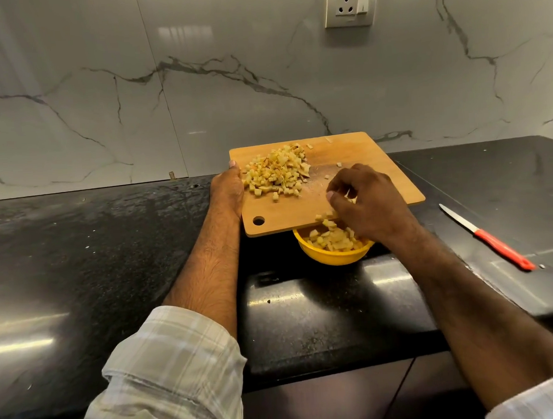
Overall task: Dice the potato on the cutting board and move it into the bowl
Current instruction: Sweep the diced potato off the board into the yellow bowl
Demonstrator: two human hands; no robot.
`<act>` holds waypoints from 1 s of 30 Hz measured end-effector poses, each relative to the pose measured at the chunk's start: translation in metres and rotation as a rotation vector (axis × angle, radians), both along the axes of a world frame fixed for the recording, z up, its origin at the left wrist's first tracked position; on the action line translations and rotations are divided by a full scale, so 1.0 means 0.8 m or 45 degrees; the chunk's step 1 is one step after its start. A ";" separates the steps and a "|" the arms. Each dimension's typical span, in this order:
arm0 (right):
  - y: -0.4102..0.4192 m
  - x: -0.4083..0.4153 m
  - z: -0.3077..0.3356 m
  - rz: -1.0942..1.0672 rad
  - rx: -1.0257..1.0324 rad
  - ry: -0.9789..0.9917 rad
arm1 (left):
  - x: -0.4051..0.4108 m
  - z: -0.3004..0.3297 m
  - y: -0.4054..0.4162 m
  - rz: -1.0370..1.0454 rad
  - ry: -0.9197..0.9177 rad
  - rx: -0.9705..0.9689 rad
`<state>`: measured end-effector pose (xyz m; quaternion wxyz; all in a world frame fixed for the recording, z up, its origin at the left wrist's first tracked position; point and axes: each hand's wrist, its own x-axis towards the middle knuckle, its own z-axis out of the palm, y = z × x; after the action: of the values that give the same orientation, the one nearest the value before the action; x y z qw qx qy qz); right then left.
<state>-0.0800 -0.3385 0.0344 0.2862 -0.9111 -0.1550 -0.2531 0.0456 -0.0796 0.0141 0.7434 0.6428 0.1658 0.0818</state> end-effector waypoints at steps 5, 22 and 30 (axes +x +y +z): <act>0.010 0.014 -0.003 -0.305 -0.252 0.120 | 0.001 0.000 0.000 0.010 -0.010 -0.025; 0.033 0.100 0.036 0.077 -0.193 0.229 | -0.001 -0.002 -0.001 -0.011 -0.044 -0.088; 0.074 0.135 0.056 0.173 -0.540 0.220 | -0.007 0.000 0.000 -0.043 -0.033 -0.221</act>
<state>0.0278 -0.2793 0.0794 0.1169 -0.9565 -0.2407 -0.1161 0.0404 -0.0794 0.0139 0.7996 0.5777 0.1517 0.0629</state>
